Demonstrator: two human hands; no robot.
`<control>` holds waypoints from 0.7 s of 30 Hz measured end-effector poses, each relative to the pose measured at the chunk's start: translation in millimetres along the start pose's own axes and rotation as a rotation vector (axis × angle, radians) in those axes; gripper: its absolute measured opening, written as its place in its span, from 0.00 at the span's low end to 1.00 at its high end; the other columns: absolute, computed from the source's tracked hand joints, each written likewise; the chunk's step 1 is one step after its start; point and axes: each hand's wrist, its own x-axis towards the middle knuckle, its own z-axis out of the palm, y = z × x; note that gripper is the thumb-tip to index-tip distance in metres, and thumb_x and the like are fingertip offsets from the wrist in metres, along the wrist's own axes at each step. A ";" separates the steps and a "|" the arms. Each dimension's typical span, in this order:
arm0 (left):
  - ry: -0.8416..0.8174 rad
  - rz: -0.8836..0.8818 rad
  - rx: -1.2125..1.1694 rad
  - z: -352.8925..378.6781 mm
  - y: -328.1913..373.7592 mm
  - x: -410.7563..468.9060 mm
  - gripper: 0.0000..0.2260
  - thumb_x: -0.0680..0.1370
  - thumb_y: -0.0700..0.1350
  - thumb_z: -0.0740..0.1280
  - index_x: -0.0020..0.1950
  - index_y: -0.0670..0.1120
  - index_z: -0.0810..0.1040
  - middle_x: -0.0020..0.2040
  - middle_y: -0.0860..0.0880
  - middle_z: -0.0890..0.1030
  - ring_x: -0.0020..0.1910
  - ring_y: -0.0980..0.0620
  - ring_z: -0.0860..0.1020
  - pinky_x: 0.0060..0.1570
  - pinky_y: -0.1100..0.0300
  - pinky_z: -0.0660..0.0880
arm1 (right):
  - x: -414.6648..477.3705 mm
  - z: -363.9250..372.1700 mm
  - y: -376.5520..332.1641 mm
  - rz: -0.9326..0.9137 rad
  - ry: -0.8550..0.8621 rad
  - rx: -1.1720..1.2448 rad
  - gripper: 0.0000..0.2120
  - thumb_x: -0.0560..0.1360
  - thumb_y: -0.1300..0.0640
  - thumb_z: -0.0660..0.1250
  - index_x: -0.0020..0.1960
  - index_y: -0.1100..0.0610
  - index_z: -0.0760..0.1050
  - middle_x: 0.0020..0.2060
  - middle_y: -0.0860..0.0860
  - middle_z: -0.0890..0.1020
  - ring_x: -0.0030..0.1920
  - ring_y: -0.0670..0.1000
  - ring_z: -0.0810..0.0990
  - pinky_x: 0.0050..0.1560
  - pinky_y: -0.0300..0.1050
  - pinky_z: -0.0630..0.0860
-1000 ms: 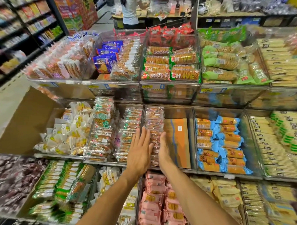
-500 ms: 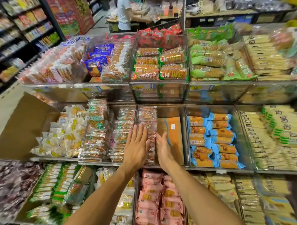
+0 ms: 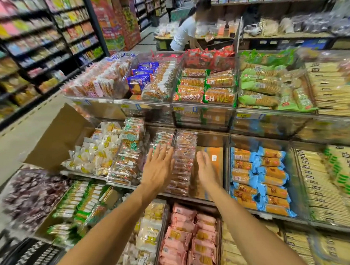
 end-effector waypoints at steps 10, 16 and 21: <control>0.077 -0.252 0.243 -132.6 -110.5 -42.0 0.21 0.85 0.57 0.55 0.72 0.48 0.73 0.70 0.43 0.77 0.71 0.40 0.72 0.73 0.41 0.64 | -0.7 52.2 -114.2 -0.478 -0.072 -0.979 0.32 0.80 0.33 0.60 0.79 0.47 0.66 0.77 0.52 0.69 0.78 0.57 0.64 0.81 0.66 0.48; 0.117 -0.419 0.291 -173.3 -182.5 -115.3 0.20 0.83 0.61 0.58 0.67 0.50 0.75 0.62 0.44 0.80 0.62 0.40 0.77 0.62 0.45 0.70 | -54.0 142.1 -174.2 -0.583 -0.181 -1.117 0.30 0.79 0.33 0.61 0.74 0.49 0.71 0.71 0.55 0.74 0.73 0.60 0.70 0.78 0.73 0.53; 0.172 -0.541 0.233 -189.1 -249.1 -185.6 0.22 0.83 0.60 0.57 0.70 0.49 0.72 0.63 0.43 0.79 0.61 0.40 0.78 0.56 0.45 0.74 | -106.5 231.4 -207.7 -0.701 -0.294 -1.092 0.30 0.79 0.36 0.62 0.75 0.51 0.69 0.71 0.57 0.73 0.73 0.62 0.69 0.73 0.66 0.65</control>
